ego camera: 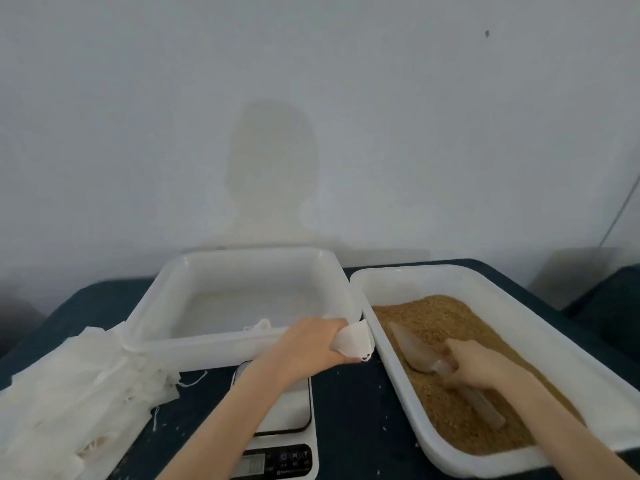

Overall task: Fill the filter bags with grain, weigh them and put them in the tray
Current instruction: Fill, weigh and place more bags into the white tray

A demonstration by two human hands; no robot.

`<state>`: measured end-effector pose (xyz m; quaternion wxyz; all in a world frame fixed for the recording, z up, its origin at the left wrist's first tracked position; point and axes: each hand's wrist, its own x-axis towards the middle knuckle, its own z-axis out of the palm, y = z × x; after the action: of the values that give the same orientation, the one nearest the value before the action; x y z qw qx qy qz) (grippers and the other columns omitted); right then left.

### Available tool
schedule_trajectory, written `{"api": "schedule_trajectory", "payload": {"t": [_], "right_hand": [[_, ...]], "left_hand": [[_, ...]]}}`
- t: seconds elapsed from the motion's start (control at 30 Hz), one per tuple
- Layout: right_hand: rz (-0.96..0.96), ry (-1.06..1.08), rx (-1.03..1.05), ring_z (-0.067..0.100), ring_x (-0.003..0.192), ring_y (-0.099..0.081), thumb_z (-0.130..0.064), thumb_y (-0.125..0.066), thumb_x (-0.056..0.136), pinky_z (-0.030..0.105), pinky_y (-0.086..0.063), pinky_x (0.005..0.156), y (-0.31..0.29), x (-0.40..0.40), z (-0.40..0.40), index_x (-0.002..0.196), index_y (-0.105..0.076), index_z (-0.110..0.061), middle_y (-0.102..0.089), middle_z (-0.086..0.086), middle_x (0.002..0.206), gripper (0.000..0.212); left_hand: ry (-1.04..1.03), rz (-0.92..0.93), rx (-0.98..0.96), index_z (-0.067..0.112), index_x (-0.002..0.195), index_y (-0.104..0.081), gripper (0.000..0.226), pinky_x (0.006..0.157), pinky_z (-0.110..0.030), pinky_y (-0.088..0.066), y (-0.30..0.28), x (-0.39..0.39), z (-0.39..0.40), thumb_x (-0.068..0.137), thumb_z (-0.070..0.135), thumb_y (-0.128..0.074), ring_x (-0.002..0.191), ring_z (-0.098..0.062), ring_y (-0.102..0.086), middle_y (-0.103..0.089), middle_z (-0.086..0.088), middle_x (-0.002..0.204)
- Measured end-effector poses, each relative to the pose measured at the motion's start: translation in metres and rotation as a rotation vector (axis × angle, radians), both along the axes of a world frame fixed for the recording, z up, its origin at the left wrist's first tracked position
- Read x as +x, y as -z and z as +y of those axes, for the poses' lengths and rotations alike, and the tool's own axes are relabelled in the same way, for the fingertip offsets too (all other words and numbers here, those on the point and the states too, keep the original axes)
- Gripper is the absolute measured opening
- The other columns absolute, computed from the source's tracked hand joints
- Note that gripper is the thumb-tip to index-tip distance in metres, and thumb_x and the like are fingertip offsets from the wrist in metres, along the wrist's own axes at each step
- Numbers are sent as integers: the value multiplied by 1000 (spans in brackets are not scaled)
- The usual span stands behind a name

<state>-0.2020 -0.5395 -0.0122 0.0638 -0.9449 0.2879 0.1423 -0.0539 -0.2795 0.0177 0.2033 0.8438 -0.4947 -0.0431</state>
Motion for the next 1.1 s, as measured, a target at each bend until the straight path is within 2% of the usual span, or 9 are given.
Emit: {"api": "schedule_trajectory", "payload": {"t": [0.1,0.2,0.37,0.53,0.67,0.77,0.87,1.0,1.1], "right_hand": [[-78,8,-137,10,87,-61,-56,-50,90,28,-52,75,-3,-1,-5,108,-63,-29,-64,-9,100,35],[-176,26,-140,10,89,-62,-54,-56,89,30,-54,81,-8,-3,-18,104,-69,-33,-68,-10,101,29],[-189,115,-148,4,79,-61,-28,-65,84,28,-55,76,-23,-15,-40,88,-72,-37,-68,-15,92,12],[-163,176,-112,9,81,-65,-18,-62,85,31,-54,82,-19,-11,-49,86,-72,-28,-69,-10,89,15],[-225,181,-154,5,73,-64,-21,-66,86,26,-55,70,-14,1,-46,74,-66,-27,-67,-7,81,14],[-263,154,-56,4,79,-64,-27,-69,87,28,-57,76,-7,17,-37,88,-71,-29,-68,-10,94,3],[-245,137,45,7,89,-64,-26,-64,92,28,-56,79,2,29,-30,107,-71,-30,-66,-13,108,16],[-294,175,183,4,93,-62,-16,-65,90,28,-54,84,8,28,-34,107,-71,-25,-64,-15,108,20],[-414,223,363,0,68,-57,-4,-71,82,17,-48,61,8,21,-39,101,-73,-19,-68,-9,98,24]], "left_hand": [[18,-2,1,25,102,-60,37,81,-32,-46,4,-3,-7,79,54,-66,92,-17,-59,-66,3,98],[18,9,17,25,103,-60,36,81,-31,-47,5,-4,-8,80,52,-67,92,-17,-60,-66,3,99],[9,39,14,24,108,-60,36,90,-34,-46,3,-3,-6,82,49,-66,99,-17,-60,-66,3,105],[-2,23,44,28,113,-55,43,89,-31,-45,4,-2,-5,80,51,-68,101,-14,-58,-65,6,108],[-2,12,46,29,115,-54,46,89,-30,-45,5,-1,-7,79,54,-68,102,-13,-57,-64,8,110],[-2,14,47,30,114,-54,44,89,-30,-45,6,0,-6,80,54,-68,101,-13,-58,-65,8,109],[-11,12,51,32,109,-53,41,85,-29,-46,8,3,-3,79,56,-68,99,-12,-58,-65,10,106],[-18,-12,58,38,105,-51,39,80,-26,-44,14,10,3,76,60,-66,96,-10,-57,-64,14,102],[-13,-25,76,42,103,-50,39,74,-24,-41,18,14,6,74,63,-65,91,-7,-56,-62,17,98]]}}
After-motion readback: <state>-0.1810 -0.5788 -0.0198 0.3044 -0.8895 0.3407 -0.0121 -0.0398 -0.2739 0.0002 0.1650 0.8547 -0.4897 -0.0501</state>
